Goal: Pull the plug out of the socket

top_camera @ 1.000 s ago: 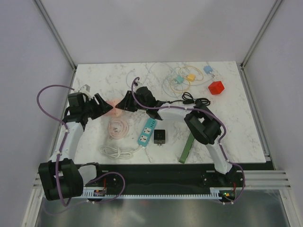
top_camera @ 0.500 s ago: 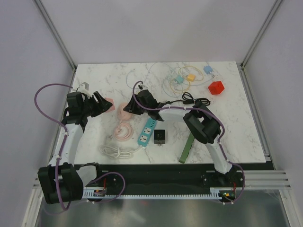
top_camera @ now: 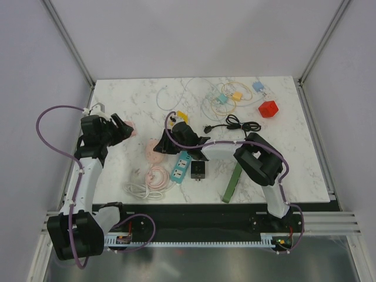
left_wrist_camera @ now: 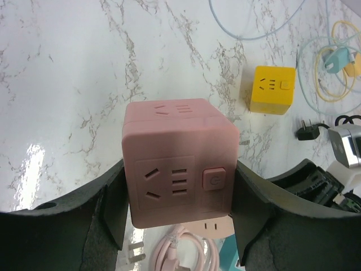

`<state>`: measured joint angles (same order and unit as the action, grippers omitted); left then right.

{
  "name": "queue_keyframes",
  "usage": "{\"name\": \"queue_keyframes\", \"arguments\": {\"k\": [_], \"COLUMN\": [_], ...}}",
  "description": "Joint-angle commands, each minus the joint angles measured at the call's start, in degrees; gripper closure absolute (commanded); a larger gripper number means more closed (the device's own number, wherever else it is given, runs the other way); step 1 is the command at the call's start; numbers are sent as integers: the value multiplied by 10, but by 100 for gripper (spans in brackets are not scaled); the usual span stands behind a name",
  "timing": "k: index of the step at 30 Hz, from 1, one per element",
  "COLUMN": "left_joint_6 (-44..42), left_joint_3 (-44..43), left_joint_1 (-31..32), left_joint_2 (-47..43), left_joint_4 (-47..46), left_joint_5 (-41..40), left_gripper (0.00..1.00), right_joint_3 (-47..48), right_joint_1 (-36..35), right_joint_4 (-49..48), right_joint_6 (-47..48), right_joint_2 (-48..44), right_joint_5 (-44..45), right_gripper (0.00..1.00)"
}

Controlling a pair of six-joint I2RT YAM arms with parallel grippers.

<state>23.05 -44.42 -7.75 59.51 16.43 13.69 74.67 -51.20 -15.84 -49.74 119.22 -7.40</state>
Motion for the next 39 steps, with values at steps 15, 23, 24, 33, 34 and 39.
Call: {"name": "queue_keyframes", "arguments": {"k": [15, 23, 24, 33, 34, 39], "left_joint_6": [3, 24, 40, 168, 173, 231], "left_joint_3": [-30, -30, -29, -100, -110, -174], "left_joint_1": [0, 5, 5, 48, 55, 59], "left_joint_2": [32, 88, 97, 216, 228, 340], "left_joint_4": [-11, -32, -43, -97, -107, -154], "left_joint_5": [5, 81, 87, 87, 87, 171], "left_gripper": [98, 98, 98, 98, 98, 98], "right_joint_3": [37, 1, -15, -135, -150, -252], "right_joint_1": [-31, -29, -29, -26, -25, -25], "right_joint_4": [202, 284, 292, 291, 261, 166], "right_joint_6": [192, 270, 278, 315, 315, 315], "right_joint_2": [-109, -237, -250, -376, -390, -415], "right_joint_5": [61, 144, 162, 173, 166, 130], "right_gripper": [7, 2, 2, 2, 2, 2]}}
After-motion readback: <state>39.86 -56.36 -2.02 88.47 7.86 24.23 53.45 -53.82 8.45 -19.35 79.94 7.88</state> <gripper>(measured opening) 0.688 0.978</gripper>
